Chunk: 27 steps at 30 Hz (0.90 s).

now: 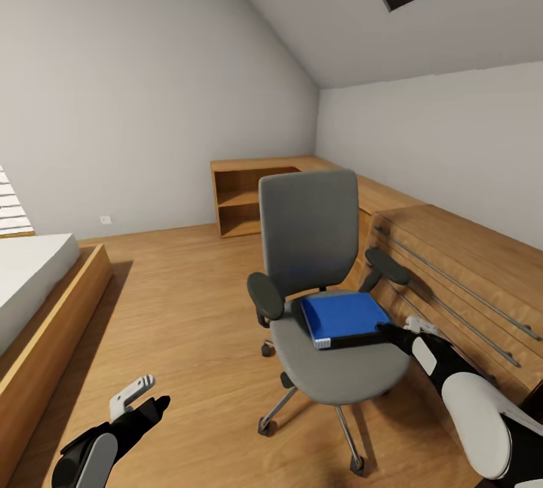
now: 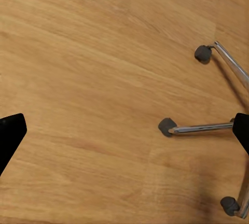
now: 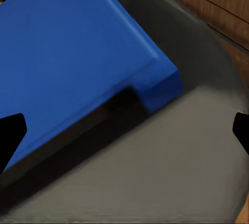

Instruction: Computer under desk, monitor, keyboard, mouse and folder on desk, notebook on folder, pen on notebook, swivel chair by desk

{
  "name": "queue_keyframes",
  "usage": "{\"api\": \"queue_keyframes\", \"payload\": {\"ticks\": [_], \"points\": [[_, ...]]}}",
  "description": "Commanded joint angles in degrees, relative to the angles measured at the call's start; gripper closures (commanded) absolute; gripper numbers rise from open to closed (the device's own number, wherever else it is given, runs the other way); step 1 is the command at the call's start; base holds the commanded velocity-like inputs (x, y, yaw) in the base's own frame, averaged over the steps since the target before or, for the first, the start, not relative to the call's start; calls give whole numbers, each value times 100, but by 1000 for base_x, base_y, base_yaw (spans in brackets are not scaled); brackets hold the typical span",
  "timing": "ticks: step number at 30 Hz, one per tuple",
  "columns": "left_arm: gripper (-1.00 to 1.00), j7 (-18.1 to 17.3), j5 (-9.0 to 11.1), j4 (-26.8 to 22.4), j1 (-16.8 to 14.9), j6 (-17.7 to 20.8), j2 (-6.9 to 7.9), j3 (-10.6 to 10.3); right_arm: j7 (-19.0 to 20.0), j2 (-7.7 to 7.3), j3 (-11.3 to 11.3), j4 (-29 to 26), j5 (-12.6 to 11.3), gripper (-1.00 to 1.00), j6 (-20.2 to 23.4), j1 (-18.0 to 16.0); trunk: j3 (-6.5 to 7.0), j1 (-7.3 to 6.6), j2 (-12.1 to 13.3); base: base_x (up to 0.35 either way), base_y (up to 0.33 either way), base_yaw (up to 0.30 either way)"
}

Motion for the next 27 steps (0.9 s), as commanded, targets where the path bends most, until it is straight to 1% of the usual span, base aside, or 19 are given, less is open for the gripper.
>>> {"api": "queue_keyframes", "payload": {"ticks": [1, 8, 10, 14, 21, 27], "points": [[-100, 46, 59, -6, -4, 22, -4, 8, 27, 16, -37, -23, 6, -100, 235, -4, -6, -1, -3, 0, 0, 0], [-100, 46, 54, -4, -4, 24, -4, 8, 27, 93, -43, -165, 3, -100, 418, -5, -6, -1, -3, 0, 0, 0], [-100, 39, 50, -4, -4, 12, -8, 8, 27, 158, -47, -322, 9, -100, 450, -2, -6, -1, -3, 117, 0, 0], [-100, 40, 49, -4, -4, 13, -12, 8, 27, 157, -47, -332, 10, -100, 444, -4, -6, -1, -3, 224, 0, 0], [-100, 44, 50, -4, -4, 14, -9, 3, 31, 156, -47, -335, 10, -100, 432, -3, -6, -1, -3, 34, 0, 0], [-100, 37, 50, -4, -4, 15, -5, 7, 41, 152, -47, -335, 10, -100, 429, -2, -6, -1, -3, 113, 0, 0]]}}
